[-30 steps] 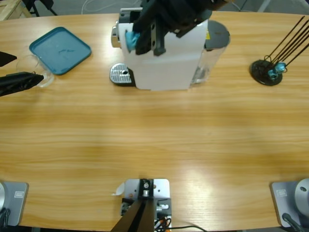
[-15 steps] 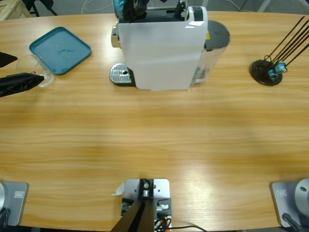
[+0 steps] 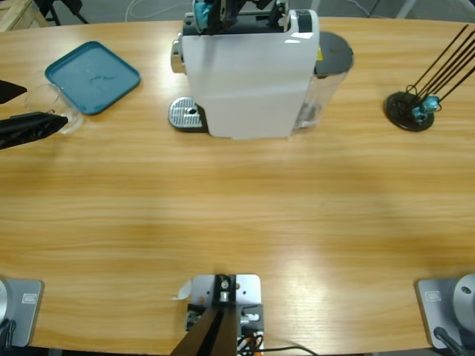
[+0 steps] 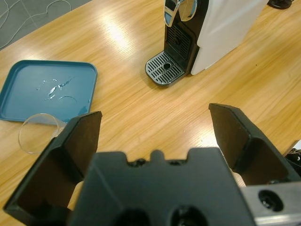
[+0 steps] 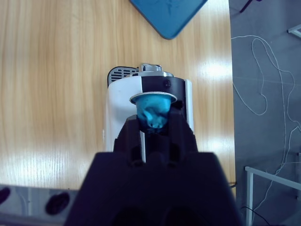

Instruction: Pour coffee

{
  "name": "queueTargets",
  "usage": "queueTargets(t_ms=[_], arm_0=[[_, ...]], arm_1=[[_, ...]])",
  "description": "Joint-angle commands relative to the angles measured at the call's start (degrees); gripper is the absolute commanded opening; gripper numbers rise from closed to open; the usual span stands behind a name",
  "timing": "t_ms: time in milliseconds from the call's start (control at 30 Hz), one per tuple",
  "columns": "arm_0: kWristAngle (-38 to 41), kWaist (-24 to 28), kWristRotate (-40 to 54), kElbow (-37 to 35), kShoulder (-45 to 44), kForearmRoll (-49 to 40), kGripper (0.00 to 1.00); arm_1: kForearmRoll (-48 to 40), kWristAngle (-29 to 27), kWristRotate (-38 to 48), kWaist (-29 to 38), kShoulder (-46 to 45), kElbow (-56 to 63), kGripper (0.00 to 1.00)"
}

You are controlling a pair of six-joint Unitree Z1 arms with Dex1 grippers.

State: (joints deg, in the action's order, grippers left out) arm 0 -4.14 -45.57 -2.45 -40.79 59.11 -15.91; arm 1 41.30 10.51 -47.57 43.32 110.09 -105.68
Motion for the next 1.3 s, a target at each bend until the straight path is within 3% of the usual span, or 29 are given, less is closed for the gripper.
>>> queueTargets(t_ms=[33,1300], arm_0=[[1.0,0.7,0.5,2.3,-0.7,0.2,1.0],[1.1,0.7,0.9,2.4,-1.3,0.2,1.0]], arm_1=[[0.9,-0.7,-0.7,-0.7,4.3,-0.8,0.0],[2.9,-2.2,-0.5,-1.6,6.4,-2.7,0.0]])
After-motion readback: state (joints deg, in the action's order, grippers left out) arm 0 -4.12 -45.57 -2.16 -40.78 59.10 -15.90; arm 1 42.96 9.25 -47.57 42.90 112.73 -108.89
